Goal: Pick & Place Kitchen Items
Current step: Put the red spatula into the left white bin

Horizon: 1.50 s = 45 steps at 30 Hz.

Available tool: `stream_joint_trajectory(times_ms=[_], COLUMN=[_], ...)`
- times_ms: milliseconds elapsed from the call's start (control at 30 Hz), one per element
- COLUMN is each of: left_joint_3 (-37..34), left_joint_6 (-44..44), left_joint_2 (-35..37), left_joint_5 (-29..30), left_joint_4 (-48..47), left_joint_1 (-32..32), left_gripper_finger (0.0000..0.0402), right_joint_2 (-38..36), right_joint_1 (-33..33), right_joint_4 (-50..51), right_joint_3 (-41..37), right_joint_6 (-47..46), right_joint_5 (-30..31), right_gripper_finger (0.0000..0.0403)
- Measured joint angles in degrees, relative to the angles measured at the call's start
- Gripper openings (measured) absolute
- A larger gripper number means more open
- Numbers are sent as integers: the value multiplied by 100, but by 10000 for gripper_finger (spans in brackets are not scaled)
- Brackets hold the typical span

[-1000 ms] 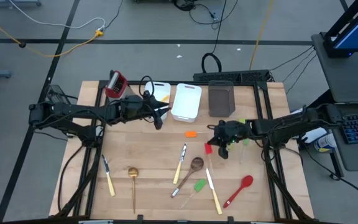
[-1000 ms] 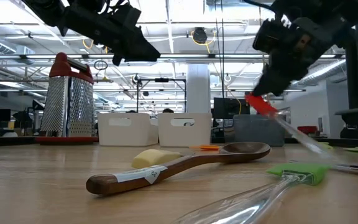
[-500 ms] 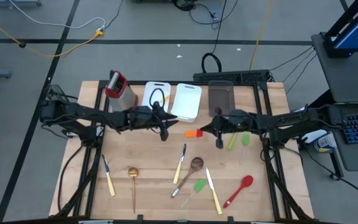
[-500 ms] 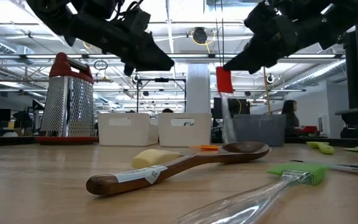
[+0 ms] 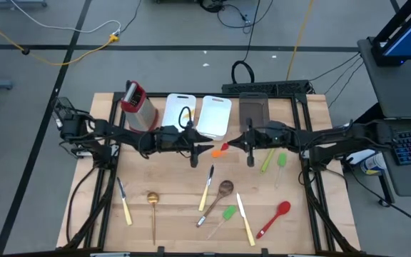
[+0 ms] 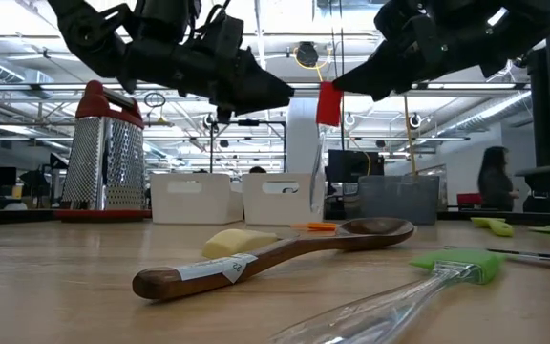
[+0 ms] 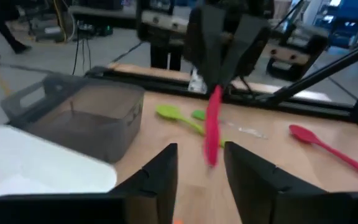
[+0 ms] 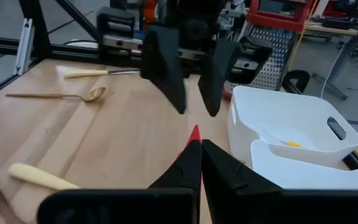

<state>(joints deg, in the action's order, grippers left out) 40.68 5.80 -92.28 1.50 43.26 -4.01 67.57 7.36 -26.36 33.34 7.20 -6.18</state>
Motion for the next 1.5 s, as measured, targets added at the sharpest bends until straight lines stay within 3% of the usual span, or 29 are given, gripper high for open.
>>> stream_joint_trajectory(times_ms=[333,767,933,1200,1500], left_joint_3=[7,7,7,12,12], left_joint_6=[31,-214,-323,-426,-352], left_joint_2=[-38,-36,-36,-36,-36], left_joint_5=[-2,258,493,789,809], left_joint_4=[77,-67,-143,-144,-152], left_joint_1=[-7,-71,-90,-89,-85], left_gripper_finger=[235,241,183,17,7], right_joint_2=[553,644,644,644,642], right_joint_1=[52,160,219,361,465], right_joint_4=[-1514,-2549,-2613,-2563,-2563], right_joint_3=[0,0,0,0,0], right_joint_6=[17,74,98,86,-204], right_joint_5=[-8,-10,-8,28,37], right_gripper_finger=[0,0,0,6,51])
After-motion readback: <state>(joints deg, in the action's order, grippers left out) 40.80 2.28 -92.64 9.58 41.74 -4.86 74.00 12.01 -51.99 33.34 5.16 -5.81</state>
